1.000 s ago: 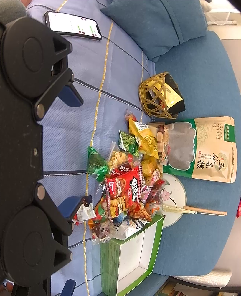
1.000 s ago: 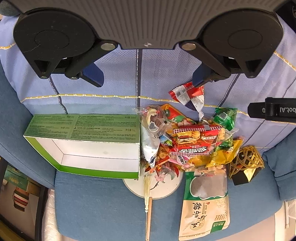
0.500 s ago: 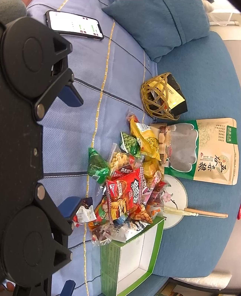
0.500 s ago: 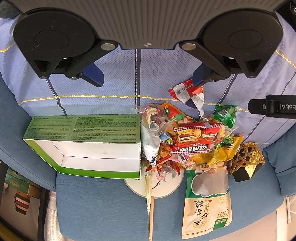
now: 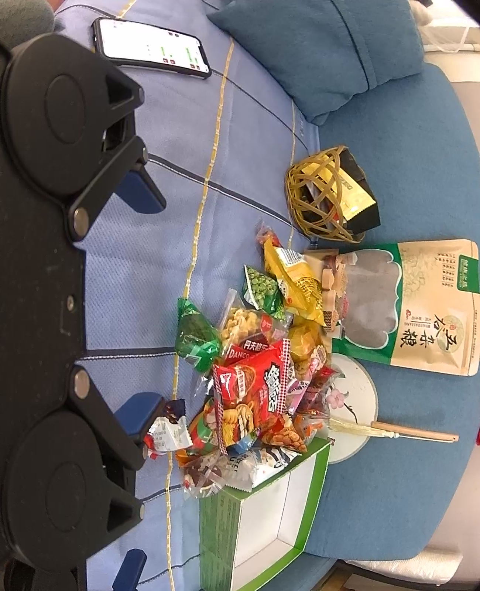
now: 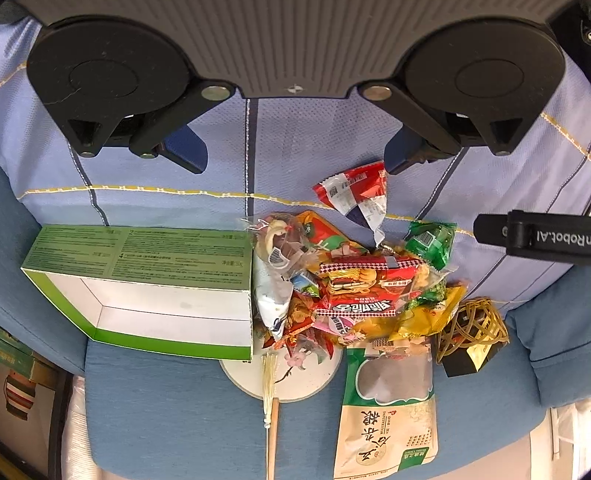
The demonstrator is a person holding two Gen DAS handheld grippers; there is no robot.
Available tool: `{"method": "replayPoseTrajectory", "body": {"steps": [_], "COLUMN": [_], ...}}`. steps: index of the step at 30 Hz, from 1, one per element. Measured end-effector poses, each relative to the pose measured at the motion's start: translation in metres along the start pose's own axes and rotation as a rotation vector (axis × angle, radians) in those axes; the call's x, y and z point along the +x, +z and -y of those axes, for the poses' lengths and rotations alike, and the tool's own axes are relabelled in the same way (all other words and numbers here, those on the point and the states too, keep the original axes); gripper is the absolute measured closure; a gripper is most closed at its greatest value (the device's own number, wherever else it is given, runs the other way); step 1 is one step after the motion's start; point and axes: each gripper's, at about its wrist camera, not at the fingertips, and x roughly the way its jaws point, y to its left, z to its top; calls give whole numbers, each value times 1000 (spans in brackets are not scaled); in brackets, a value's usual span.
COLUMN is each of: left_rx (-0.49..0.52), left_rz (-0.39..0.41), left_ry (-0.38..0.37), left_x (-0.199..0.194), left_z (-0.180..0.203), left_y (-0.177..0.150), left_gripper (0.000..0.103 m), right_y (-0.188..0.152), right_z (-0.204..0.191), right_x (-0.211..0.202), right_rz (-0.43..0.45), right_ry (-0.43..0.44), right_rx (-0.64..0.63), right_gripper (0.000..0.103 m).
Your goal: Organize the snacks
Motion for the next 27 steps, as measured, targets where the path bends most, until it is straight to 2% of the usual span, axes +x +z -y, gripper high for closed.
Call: {"method": "replayPoseTrajectory", "body": {"steps": [5,9,11,14,16,22,27], "left_rx": [6,20,28,22,16,53,87], "left_rz": [-7,-6,2,18,22,-9,-44], "left_ry": [4,-16,-30,-49,-74,-154,-154], "left_x": [5,5,5,3,3,19,49], "left_z": [0,-2,-5,-13,-17,-14,-3], "left_y": [-1,0,1,5,9,20,32], "left_gripper": [0,0,0,0,0,0,4], "right_y": [0,0,0,-1,2,9,6], "right_z": [1,6,2,-12,-16,-17,-11], "right_x": [5,14,15,18,26,52,64], "right_rz": [-17,-66,-35,40,63,46,23], "right_ry": [20,95,118,97,114,182,210], "right_rx": [11,65,22,-91,-137,-156,-121], "right_gripper": [0,0,0,0,0,0,0]}}
